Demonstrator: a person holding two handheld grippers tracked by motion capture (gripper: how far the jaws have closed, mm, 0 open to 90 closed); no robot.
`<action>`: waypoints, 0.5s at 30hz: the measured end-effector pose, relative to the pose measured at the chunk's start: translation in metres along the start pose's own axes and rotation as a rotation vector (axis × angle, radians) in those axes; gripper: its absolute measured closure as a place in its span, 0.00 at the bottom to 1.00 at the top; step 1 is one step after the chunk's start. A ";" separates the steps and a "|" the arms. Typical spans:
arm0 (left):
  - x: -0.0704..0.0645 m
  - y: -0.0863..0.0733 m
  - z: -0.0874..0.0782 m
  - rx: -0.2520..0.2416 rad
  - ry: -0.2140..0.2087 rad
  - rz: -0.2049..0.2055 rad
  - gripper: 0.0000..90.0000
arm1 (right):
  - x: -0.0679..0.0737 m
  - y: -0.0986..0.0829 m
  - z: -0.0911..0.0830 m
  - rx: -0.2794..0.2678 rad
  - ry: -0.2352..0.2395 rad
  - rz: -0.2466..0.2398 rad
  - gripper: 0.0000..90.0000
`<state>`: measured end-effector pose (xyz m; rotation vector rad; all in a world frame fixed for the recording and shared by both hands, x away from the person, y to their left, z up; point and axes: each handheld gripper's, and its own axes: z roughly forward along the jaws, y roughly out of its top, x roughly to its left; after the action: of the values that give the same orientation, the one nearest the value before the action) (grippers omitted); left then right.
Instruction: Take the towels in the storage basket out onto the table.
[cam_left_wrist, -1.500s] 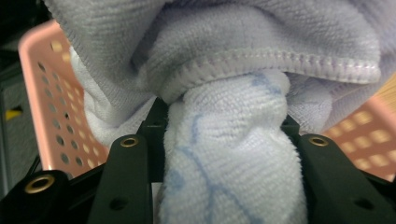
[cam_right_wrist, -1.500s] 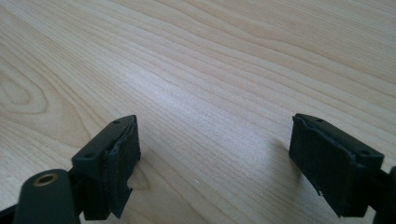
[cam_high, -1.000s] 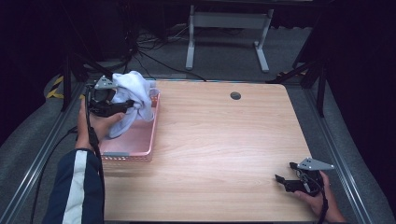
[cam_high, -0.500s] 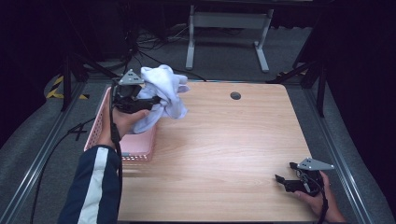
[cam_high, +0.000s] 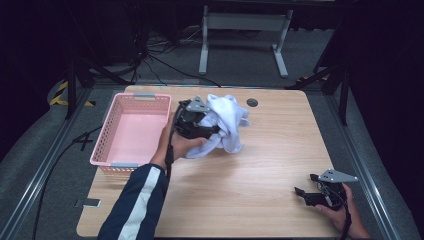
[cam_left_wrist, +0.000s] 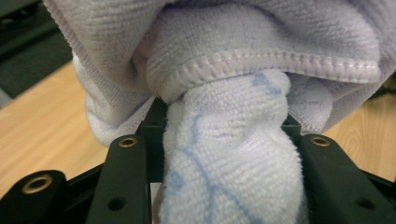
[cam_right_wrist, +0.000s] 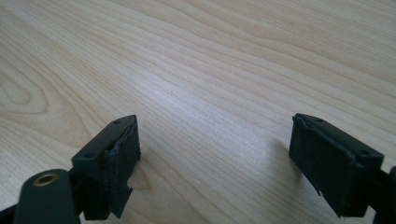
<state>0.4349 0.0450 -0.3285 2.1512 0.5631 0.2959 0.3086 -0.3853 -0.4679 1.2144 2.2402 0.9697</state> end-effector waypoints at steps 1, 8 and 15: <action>-0.004 -0.002 0.008 0.010 -0.007 0.008 0.60 | 0.000 0.000 0.000 0.000 0.000 -0.001 0.19; -0.027 -0.026 0.053 0.103 -0.079 0.018 0.53 | 0.000 0.000 0.000 0.002 -0.001 -0.007 0.19; -0.039 -0.038 0.054 0.121 -0.054 0.006 0.21 | 0.000 0.001 0.000 0.006 -0.004 -0.007 0.19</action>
<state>0.4115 0.0080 -0.3918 2.2706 0.5555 0.2107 0.3088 -0.3847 -0.4675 1.2090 2.2448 0.9577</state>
